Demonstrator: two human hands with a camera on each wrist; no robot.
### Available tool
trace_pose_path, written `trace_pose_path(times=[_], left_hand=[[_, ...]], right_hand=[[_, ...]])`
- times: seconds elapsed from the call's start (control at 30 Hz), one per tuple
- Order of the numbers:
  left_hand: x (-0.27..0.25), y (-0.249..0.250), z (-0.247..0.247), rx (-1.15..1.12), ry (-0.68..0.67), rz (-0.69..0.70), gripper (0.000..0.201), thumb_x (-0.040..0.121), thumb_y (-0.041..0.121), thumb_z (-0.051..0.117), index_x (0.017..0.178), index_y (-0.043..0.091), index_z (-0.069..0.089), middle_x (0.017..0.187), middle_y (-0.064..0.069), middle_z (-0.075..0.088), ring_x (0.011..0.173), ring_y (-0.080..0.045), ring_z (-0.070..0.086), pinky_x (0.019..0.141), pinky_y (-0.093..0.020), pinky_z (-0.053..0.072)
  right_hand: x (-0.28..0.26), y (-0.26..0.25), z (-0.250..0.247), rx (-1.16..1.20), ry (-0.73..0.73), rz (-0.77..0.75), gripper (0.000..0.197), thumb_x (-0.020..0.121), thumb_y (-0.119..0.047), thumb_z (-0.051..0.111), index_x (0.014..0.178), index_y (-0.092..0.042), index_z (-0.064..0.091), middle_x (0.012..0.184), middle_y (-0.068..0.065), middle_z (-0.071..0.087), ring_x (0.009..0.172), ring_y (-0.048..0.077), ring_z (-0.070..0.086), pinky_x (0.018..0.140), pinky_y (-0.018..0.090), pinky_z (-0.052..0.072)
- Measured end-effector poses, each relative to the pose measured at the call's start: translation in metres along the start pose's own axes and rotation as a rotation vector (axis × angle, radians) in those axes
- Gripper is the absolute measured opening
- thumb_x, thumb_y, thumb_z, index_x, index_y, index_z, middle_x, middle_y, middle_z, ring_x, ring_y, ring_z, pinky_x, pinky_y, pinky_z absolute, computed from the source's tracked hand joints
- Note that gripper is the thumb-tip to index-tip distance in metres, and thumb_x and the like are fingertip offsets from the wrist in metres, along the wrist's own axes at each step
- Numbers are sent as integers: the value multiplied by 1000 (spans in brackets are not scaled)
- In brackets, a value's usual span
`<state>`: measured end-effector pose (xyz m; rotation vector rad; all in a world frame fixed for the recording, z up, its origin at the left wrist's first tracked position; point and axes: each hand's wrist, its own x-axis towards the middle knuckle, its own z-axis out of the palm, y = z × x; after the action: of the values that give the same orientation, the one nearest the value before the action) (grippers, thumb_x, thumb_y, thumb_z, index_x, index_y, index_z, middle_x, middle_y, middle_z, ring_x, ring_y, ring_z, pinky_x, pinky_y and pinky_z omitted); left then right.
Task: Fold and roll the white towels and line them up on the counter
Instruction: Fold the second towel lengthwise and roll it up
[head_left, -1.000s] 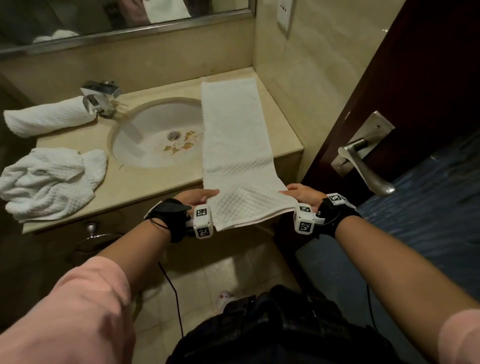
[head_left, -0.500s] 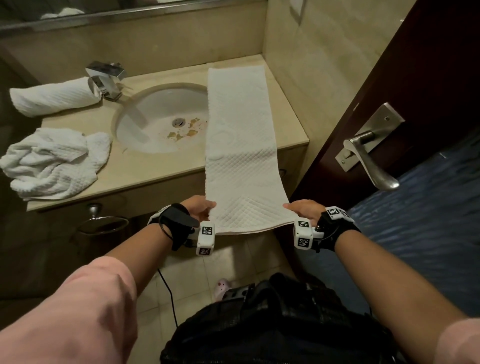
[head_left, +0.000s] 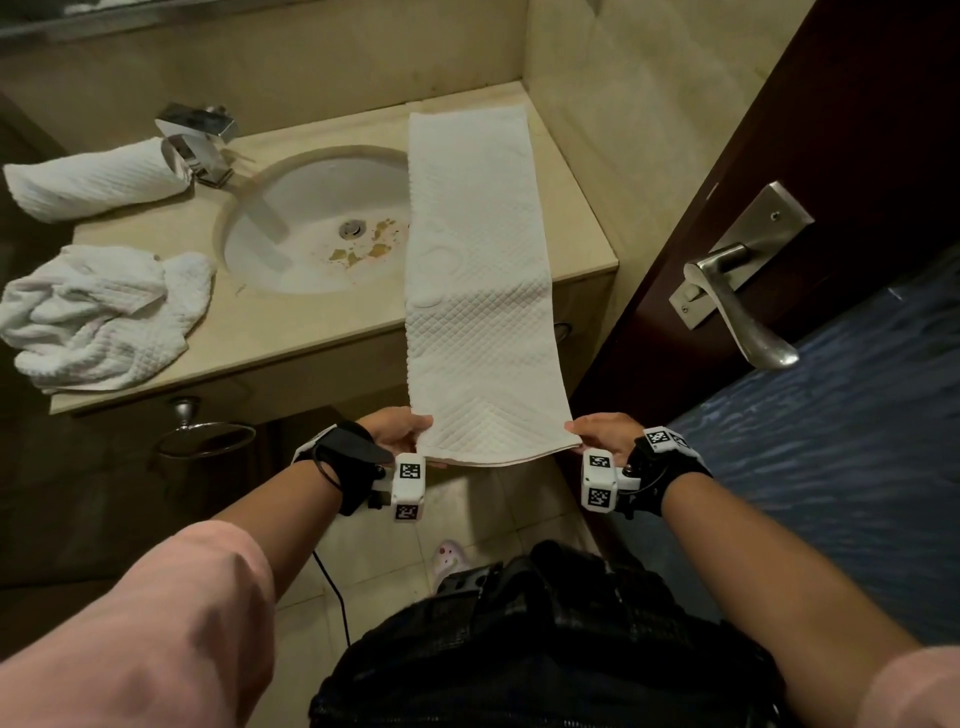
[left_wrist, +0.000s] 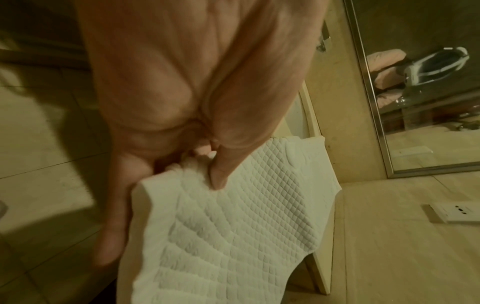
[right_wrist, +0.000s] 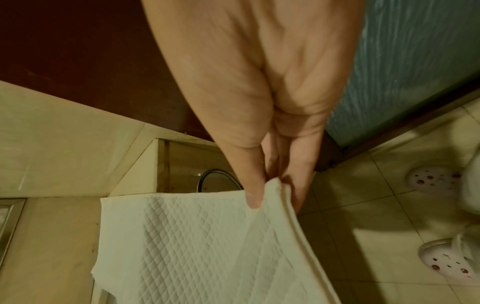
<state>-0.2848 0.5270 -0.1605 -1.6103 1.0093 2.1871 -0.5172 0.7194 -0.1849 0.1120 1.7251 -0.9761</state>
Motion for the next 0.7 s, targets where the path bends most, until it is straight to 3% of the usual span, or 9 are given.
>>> trace_pose_path(times=[0.07,0.2,0.3,0.37,0.43,0.5,0.6,0.67,0.7], left_hand=[[-1,0,1,2,-62,-17,20,103,13,34,118,9,48,112,-17,61,100,-36,60,76,-58,51],[-4,1,1,10,-54,-36,18,103,12,36,109,12,52,110,-18,62,100,-37,61,74,-57,52],[-3,1,-2,63,37,-23,22,101,10,40,120,5,50,120,-20,60,112,-38,57,86,-56,52],[10,-3,-11,180,107,3,33,100,10,44,131,-1,45,124,-20,57,108,-34,57,97,-50,47],[24,-7,-20,238,150,11,38,99,13,46,132,-5,44,114,-18,59,97,-31,57,94,-46,47],[16,-7,-14,160,155,-15,29,101,10,41,124,-7,45,105,-19,61,90,-31,60,82,-44,54],[10,-7,-1,93,193,22,14,102,1,33,104,-5,45,98,-23,56,70,-29,59,44,-30,55],[11,-7,2,92,218,70,11,101,-3,33,99,-7,43,88,-26,58,50,-24,63,34,-23,49],[12,-8,2,91,221,96,10,100,-5,34,107,-5,42,81,-25,60,42,-19,62,34,-19,47]], right_hand=[[6,1,0,-14,21,9,6,83,0,69,87,3,66,88,21,67,67,24,66,50,26,55],[12,1,-1,-48,44,7,20,81,-3,73,96,8,67,93,22,69,75,26,70,66,33,59],[10,0,-3,-104,33,16,19,83,-5,71,97,8,66,81,17,67,50,16,65,45,22,51],[11,0,-4,-131,29,17,20,84,-6,70,98,8,66,83,17,68,51,17,65,45,22,50],[11,0,-5,-134,25,17,19,85,-5,69,99,7,66,85,17,68,58,19,67,46,24,51],[12,1,-6,-142,26,21,17,86,-5,67,99,6,66,88,17,68,65,21,66,48,26,51],[8,1,-3,-186,17,-6,4,89,-4,64,89,0,64,80,13,65,63,19,62,44,23,49],[12,3,-2,-230,29,-81,10,88,-1,64,81,-7,60,79,12,61,65,19,59,47,23,50],[15,3,-2,-244,38,-118,14,87,1,64,79,-9,57,81,12,61,68,21,59,50,24,51]])
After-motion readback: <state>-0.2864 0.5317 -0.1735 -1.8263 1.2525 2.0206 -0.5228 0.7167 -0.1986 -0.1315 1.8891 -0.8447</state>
